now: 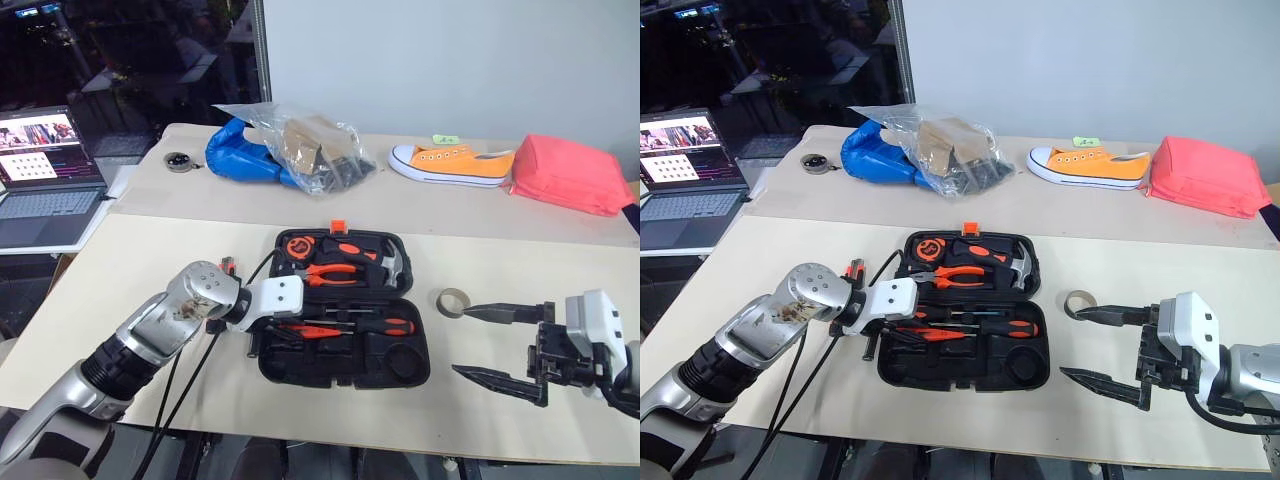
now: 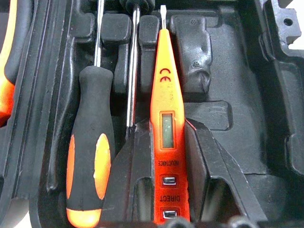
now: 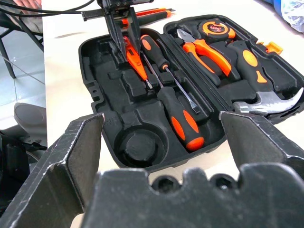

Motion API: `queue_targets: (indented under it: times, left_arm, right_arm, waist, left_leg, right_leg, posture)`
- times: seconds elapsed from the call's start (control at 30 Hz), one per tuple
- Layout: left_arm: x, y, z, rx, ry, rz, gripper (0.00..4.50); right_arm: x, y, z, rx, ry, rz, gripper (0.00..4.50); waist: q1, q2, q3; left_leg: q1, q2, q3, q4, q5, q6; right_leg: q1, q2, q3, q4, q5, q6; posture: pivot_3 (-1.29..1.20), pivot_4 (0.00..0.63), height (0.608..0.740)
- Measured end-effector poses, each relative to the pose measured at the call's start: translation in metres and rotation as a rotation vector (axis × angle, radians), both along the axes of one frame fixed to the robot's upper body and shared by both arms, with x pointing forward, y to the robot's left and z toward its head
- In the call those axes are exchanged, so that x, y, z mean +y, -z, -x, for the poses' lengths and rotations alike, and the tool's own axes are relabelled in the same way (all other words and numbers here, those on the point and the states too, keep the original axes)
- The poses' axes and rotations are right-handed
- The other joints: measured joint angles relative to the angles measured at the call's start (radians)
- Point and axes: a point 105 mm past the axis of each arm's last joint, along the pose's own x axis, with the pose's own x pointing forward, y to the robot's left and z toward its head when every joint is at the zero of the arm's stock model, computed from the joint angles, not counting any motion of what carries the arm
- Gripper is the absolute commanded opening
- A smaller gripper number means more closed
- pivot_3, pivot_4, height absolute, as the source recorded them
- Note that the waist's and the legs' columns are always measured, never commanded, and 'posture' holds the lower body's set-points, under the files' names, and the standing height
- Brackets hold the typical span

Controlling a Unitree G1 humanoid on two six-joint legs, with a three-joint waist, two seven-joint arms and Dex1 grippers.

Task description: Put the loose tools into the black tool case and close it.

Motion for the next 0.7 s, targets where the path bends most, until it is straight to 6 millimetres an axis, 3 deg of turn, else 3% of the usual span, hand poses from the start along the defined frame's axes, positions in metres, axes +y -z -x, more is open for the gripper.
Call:
queue_targets:
  times: [0.2,0.27,0.4,0.57,0.7]
  left_arm:
    - [-0.003,0.0,0.0,0.002,0.007,0.0,0.43]
    - [-0.003,0.0,0.0,0.01,0.004,0.002,1.44]
    - [-0.016,-0.002,0.0,0.04,-0.01,0.091,2.82]
    - [0.0,-0.039,-0.004,0.024,-0.123,0.292,2.82]
    - [0.017,-0.039,0.004,0.075,-0.179,0.391,1.7]
  right_arm:
    - [0.0,0.0,0.0,-0.002,0.004,0.0,4.5]
    - [0.0,0.0,0.0,-0.003,0.005,0.0,4.5]
    - [0.0,-0.001,-0.001,-0.006,0.007,0.0,4.5]
    - [0.001,0.0,0.0,-0.006,0.009,0.002,4.5]
    - [0.001,-0.001,-0.001,-0.012,0.013,-0.001,4.5]
  waist:
    - [0.001,0.001,-0.001]
    - [0.002,0.001,-0.001]
    - [0.002,0.001,-0.001]
    - [-0.01,0.002,-0.001]
    - [-0.004,0.002,-0.001]
  left_leg:
    - [0.0,0.0,0.0,0.001,0.0,0.0]
    - [0.0,0.0,0.0,0.001,0.0,0.0]
    - [-0.001,0.0,-0.001,0.002,0.0,0.0]
    - [0.0,0.002,-0.001,0.001,0.0,0.0]
    - [0.0,0.002,-0.002,0.001,0.0,0.0]
  right_leg:
    - [0.001,0.0,0.0,0.0,0.0,0.0]
    - [0.001,0.0,0.0,0.0,0.0,0.0]
    - [0.001,0.0,0.0,0.0,0.0,0.0]
    - [0.0,0.002,0.001,0.001,0.0,0.0]
    - [0.0,0.002,0.0,0.002,0.0,0.0]
  posture:
    - [0.0,0.15,0.74]
    - [0.0,0.15,0.74]
    - [0.0,0.15,0.74]
    - [0.0,0.15,0.74]
    - [0.0,0.15,0.74]
